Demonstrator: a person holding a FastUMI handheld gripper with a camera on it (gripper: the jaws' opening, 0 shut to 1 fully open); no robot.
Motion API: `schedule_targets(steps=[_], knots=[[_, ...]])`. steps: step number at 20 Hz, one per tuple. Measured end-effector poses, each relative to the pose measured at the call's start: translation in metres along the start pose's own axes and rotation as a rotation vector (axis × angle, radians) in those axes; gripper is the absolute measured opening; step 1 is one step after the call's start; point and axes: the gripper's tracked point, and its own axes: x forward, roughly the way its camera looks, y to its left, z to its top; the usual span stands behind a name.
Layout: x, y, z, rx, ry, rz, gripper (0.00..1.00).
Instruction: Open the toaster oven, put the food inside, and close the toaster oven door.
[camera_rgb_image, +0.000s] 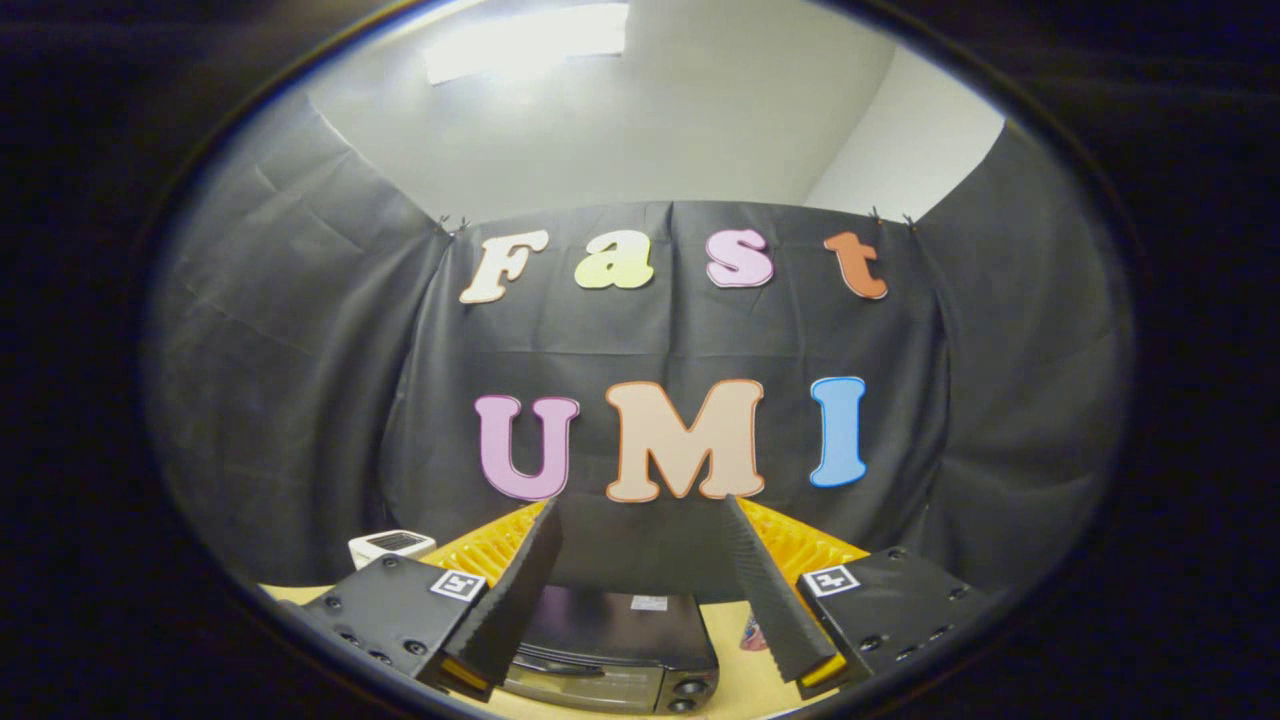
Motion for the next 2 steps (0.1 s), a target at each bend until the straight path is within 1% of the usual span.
schedule_targets(steps=[2], knots=[[-0.0014,-0.0078,-0.0029,0.000,0.008,-0.014,0.99]])
